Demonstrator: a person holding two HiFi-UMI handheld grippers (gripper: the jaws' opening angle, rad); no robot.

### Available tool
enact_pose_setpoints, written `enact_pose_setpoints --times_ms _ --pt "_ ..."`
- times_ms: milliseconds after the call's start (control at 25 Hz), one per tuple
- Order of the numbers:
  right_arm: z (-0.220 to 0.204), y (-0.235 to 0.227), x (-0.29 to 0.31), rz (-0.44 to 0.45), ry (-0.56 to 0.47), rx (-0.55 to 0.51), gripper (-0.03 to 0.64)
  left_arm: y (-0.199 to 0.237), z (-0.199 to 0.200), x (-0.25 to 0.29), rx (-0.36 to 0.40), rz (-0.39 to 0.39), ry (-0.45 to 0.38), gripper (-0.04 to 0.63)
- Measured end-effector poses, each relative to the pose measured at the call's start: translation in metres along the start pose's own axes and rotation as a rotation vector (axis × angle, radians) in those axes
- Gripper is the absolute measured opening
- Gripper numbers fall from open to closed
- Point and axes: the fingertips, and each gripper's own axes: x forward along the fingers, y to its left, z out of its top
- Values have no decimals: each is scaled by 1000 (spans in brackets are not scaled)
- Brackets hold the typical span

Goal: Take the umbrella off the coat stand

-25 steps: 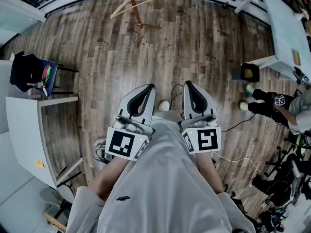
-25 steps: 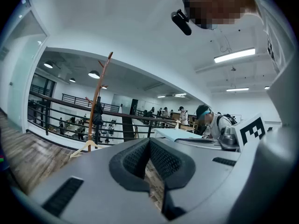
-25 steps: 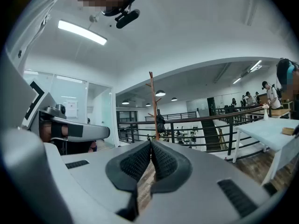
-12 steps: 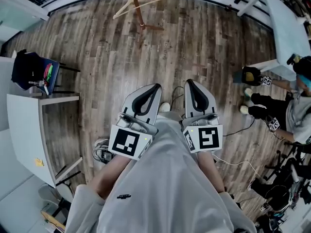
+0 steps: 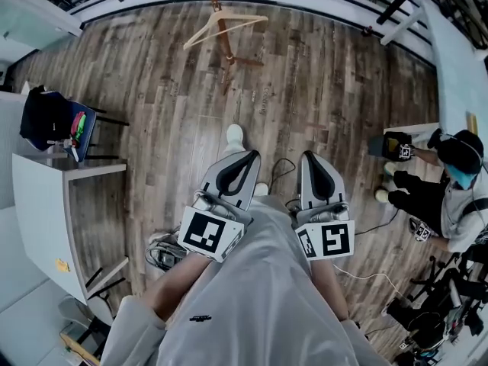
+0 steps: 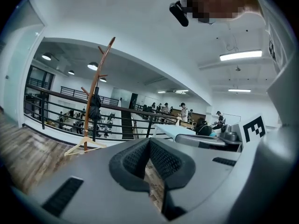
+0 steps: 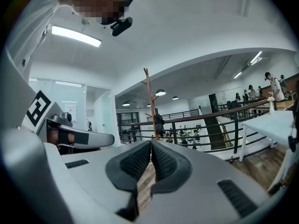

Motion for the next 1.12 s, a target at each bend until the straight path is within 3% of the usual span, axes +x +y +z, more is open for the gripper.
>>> enact_pose_setpoints --times_ms 240,760,1120 --pt "33 -42 94 -41 4 0 35 72 43 79 -31 -13 6 20" --pt "96 -68 344 -54 18 8 37 270 152 209 -18 -58 -19 20" --pt "120 -84 445 44 9 -13 37 335 174 268 -30 -28 -2 20"
